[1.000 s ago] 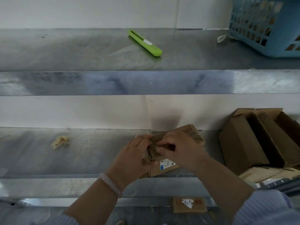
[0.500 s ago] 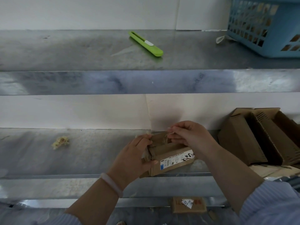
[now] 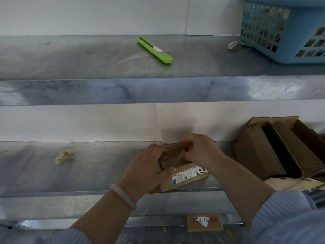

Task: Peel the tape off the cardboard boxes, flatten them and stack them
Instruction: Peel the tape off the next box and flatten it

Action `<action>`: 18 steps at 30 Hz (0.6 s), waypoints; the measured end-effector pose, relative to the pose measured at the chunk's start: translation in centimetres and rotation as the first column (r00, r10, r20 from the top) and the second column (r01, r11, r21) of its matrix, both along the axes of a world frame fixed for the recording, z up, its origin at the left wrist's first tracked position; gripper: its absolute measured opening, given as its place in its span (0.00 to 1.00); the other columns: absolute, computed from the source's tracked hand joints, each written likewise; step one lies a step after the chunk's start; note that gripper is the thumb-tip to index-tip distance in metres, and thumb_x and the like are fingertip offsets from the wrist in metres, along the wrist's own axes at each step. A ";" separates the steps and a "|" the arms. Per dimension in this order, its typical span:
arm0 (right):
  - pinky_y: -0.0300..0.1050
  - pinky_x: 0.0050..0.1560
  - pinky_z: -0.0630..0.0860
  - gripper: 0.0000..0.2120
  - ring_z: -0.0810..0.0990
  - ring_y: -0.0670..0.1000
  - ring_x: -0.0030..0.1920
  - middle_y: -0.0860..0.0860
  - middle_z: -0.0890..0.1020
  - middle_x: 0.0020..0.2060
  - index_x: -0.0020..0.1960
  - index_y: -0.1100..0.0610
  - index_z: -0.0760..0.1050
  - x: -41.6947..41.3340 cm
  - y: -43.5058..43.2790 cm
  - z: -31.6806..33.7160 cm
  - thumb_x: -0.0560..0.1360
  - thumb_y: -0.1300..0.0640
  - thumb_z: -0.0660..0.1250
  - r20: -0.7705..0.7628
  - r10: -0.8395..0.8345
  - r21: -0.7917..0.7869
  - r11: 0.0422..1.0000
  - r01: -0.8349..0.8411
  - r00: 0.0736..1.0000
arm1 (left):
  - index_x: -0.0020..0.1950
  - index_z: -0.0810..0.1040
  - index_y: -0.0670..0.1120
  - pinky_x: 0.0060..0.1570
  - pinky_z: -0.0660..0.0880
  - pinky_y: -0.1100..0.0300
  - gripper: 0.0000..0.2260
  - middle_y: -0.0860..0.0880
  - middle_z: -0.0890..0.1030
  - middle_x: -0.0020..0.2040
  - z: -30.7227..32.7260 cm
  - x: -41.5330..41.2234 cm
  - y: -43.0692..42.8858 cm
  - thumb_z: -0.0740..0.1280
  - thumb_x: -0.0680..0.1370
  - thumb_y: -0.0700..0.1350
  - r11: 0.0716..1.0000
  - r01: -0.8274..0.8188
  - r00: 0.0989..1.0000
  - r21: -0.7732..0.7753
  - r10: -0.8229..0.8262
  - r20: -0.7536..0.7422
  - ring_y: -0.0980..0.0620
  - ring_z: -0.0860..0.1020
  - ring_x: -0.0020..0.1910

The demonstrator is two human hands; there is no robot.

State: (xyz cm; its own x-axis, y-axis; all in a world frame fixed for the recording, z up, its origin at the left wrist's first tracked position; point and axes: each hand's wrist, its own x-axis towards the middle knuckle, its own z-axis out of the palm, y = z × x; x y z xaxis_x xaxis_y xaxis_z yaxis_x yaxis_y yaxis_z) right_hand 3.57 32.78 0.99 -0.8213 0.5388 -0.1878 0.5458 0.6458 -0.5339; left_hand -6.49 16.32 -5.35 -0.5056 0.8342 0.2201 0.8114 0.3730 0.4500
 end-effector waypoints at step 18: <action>0.45 0.42 0.69 0.06 0.70 0.50 0.43 0.48 0.69 0.41 0.43 0.55 0.67 0.6 -1.1 -1.7 0.78 0.56 0.61 -0.068 0.150 0.401 0.910 -0.111 0.986 | 0.63 0.79 0.51 0.55 0.72 0.60 0.26 0.49 0.75 0.59 -0.5 1.2 0.3 0.59 0.72 0.61 0.999 -0.046 0.995 -0.012 0.045 -0.087 0.48 0.74 0.56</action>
State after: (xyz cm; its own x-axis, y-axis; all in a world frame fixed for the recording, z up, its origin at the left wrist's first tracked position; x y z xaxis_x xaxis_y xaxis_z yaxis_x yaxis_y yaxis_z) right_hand 4.18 31.70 -0.69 -0.8927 0.4395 0.0999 0.4016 0.8763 -0.2663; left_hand -5.33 16.59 -5.85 -0.5228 0.8140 0.2531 0.8291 0.4166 0.3728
